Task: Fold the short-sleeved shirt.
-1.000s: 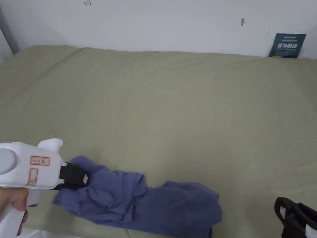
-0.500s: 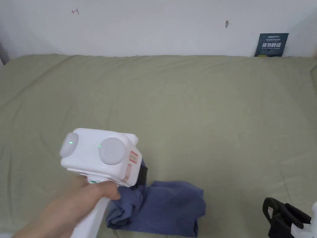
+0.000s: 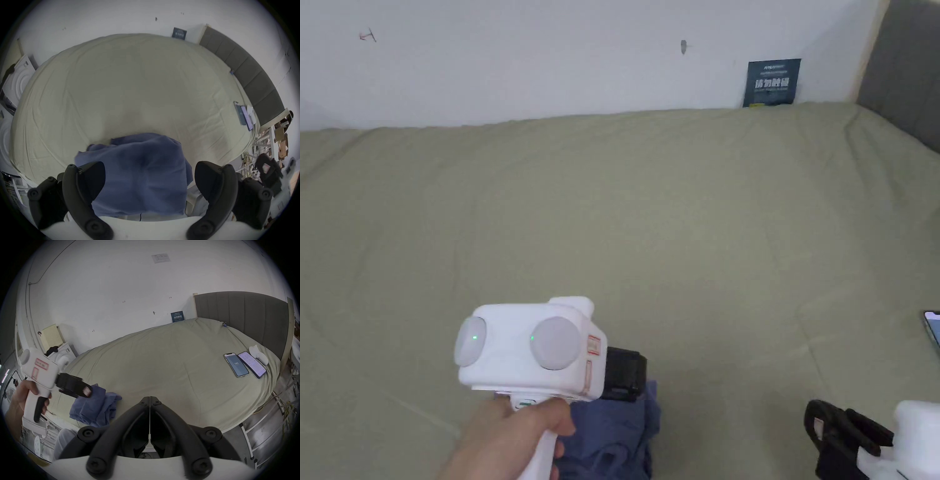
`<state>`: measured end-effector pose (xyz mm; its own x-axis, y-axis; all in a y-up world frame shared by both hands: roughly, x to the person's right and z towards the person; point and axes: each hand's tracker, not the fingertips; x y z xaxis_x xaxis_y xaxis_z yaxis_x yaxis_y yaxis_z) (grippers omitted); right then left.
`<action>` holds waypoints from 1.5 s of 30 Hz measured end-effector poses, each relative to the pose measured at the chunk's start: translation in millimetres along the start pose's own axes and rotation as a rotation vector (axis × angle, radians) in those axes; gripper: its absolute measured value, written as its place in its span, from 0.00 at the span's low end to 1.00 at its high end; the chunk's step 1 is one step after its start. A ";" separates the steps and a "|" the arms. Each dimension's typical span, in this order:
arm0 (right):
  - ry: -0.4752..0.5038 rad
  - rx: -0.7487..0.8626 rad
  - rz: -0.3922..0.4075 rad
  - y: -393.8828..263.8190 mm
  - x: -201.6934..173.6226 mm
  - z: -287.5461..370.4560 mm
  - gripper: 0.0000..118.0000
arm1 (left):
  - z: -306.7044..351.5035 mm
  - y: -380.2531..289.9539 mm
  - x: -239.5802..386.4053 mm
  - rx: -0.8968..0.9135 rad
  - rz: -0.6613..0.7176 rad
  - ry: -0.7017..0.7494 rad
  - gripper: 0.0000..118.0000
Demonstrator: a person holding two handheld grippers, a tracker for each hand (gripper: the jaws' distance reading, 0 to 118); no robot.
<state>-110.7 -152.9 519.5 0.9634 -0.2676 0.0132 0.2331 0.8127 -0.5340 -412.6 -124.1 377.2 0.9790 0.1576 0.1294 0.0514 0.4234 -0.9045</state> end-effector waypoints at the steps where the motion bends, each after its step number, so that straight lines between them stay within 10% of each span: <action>1: 0.000 -0.002 -0.005 0.2 1.1 -1.0 0.02 | 4.4 11.6 -11.8 0.029 0.025 -0.023 0.87; 3: -0.001 -0.001 -0.015 0.2 1.4 -1.7 0.02 | 17.8 12.6 -33.7 0.091 0.076 -0.099 0.84; 4: -0.001 -0.001 -0.017 0.1 1.2 -2.1 0.02 | 21.8 10.1 -44.3 0.119 0.093 -0.140 0.68; 6: 0.000 -0.001 -0.020 -0.3 0.5 -3.3 0.02 | 32.1 4.5 -55.3 0.117 0.144 -0.190 0.04; 7: 0.002 -0.005 -0.021 -0.6 -0.2 -4.2 0.02 | 27.3 2.2 -60.5 0.110 0.172 -0.232 0.00; 26: 0.051 -0.137 0.033 -4.0 -17.0 -15.3 0.02 | -91.2 -21.2 -59.7 -0.026 0.201 -0.500 0.00; 40: 0.752 -0.533 -0.294 0.8 -83.7 -188.6 0.02 | 16.6 -55.2 -162.4 0.096 0.219 -0.412 0.00; 45: 0.767 -0.677 -0.414 -43.5 -61.0 -228.0 0.02 | 6.4 -55.3 -183.4 0.077 0.272 -0.389 0.00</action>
<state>-209.7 -289.9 349.2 0.4351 -0.8943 -0.1047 0.1724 0.1969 -0.9652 -596.3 -170.8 406.0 0.8075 0.5880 0.0479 -0.2258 0.3831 -0.8957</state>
